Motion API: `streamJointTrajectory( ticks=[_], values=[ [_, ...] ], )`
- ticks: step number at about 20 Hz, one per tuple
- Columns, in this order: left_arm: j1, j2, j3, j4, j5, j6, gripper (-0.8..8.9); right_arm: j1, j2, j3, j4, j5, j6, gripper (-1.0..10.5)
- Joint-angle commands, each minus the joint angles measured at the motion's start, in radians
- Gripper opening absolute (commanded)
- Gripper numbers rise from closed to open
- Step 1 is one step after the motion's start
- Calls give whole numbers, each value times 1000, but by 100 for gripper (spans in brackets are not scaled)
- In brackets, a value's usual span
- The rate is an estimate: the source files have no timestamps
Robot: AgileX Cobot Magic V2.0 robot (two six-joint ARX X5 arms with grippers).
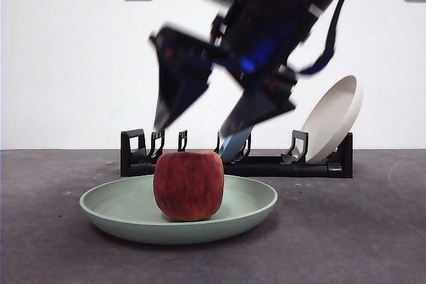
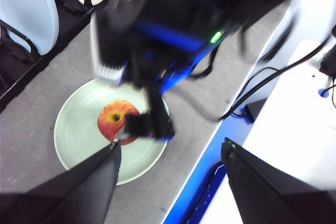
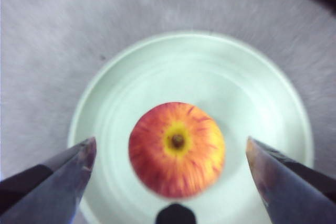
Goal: Take the green plate from the plate rack,put the plate on the table,take the apple from the table,put the apple in the plate
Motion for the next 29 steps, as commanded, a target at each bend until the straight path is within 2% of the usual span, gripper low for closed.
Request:
streamJointTrajectory(
  ticks=[1,4,7,10,13,16,17,18,21,22,29],
  values=[
    [-1,1,0,-24,0,-7,318,2,-112,-5,-90,2,5,478],
    [-1,1,0,-47,1,-6,318,2,-291,-5,-290,-7,5,477],
    [-1,1,0,-77,13,-7,314,2,-475,-5,-523,-67,7,472],
    [-1,1,0,-95,106,-6,314,2,-610,-5,-695,-123,12,472],
    [-1,1,0,-112,188,-6,313,2,-698,-5,-802,-190,50,468],
    [-1,1,0,-119,190,-7,309,2,-736,-5,-843,-215,54,458],
    [-1,1,0,-121,190,-7,302,2,-742,-5,-847,-215,55,418],
    [-1,1,0,-124,190,-7,260,2,-749,-5,-850,-215,61,338],
    [-1,1,0,-135,188,-7,9,2,-758,-5,-850,-214,65,-8],
    [-1,1,0,-137,188,-7,-18,2,-760,-5,-850,-214,65,-11],
    [-1,1,0,-135,180,-6,-5,2,-760,-5,-851,-212,69,1]
  ],
)
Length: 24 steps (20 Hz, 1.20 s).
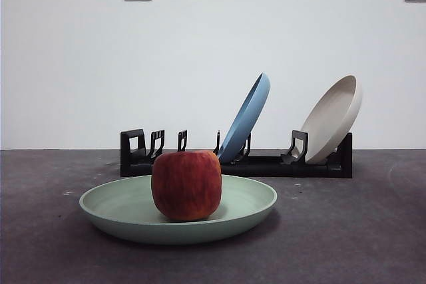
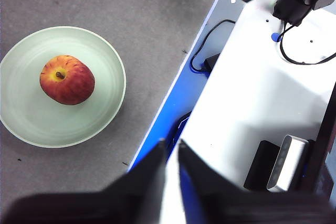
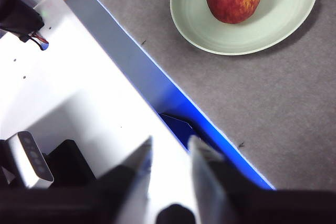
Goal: Take the green plate from the plate rack,put the plate on the table,take the apple from the table,put the apple in the plate
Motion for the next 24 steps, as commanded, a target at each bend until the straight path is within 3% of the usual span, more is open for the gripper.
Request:
streamJointTrajectory(
  ticks=[1,18,24],
  values=[
    [-1,1,0,0,-5,-6,-3,2,-2,-5,2,0,14,1],
    [-1,1,0,2,-8,1,-7,2,-2,-5,2,1,13,1],
    [1,-10,0,39,-95,11,-1,2,-2,-5,2,1,13,1]
  ],
)
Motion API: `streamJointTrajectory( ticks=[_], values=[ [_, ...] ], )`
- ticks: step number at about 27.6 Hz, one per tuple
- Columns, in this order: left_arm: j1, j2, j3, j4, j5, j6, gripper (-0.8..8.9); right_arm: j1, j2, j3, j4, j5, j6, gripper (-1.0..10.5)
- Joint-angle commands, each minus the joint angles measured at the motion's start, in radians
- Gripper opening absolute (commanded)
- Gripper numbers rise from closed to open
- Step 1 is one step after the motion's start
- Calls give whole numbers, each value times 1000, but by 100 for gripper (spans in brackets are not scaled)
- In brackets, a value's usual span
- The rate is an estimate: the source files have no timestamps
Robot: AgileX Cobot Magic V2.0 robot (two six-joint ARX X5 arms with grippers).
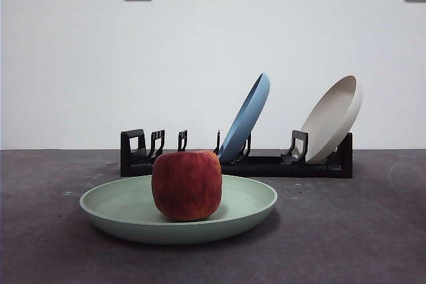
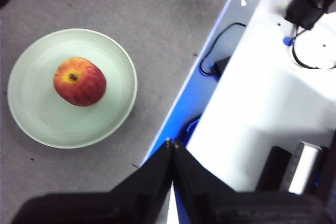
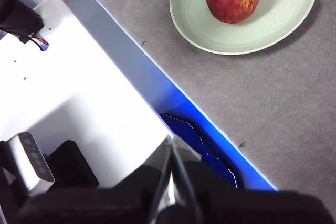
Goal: Take the green plate from the plate rack,put the plate on the table,take the apple from the table,put the apple in the plate
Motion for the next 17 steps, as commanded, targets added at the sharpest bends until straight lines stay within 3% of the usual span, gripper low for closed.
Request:
streamJointTrajectory(
  ticks=[1,4,6,10,17],
  values=[
    [8,-14,0,44,-87,31,-1,2,-2,-5,2,1,6,1],
    [72,-45,-1,214,-233,143,-1,2,-2,-5,2,1,6,1],
    [153,-73,-1,358,-226,234,-1,2,-2,-5,2,1,6,1],
    [370,-138,-4,588,-58,331,-1,2,-2,-5,2,1,6,1],
    [783,-290,-107,792,132,342,-1,2,-2,-5,2,1,6,1]
  ],
)
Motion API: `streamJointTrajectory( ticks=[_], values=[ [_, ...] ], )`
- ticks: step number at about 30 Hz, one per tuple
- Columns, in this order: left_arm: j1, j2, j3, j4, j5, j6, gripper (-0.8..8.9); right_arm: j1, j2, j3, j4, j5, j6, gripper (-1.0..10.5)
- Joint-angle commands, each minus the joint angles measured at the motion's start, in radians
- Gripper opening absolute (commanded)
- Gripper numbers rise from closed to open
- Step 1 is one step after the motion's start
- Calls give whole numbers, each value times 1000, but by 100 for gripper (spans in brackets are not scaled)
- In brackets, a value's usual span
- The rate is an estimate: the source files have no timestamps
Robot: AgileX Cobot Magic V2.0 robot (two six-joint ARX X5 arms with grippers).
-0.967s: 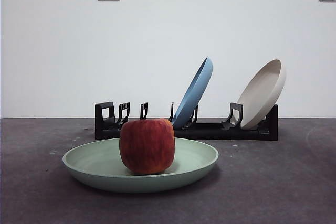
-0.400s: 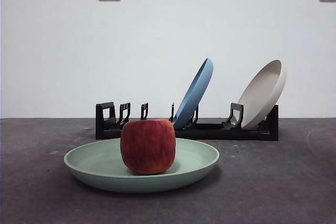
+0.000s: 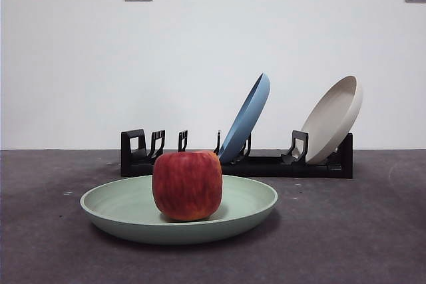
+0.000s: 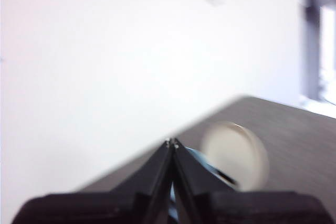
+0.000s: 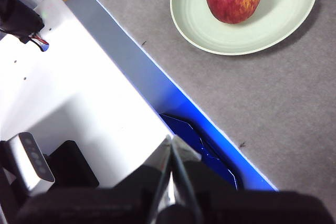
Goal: Take the green plate from the plate rack,put the plate on the table,take the apple from the table,put the apple in the plate
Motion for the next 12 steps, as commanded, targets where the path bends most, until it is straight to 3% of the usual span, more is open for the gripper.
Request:
streamJointTrajectory(
  ticks=[1,7,12],
  values=[
    [163,-79,-90,75,33,24,-1,2,-2,-5,2,0,6,1],
    [378,-315,-406,294,27,24,-1,2,-2,-5,2,0,6,1],
    [483,-487,-698,457,28,14,-1,2,-2,-5,2,0,6,1]
  ],
)
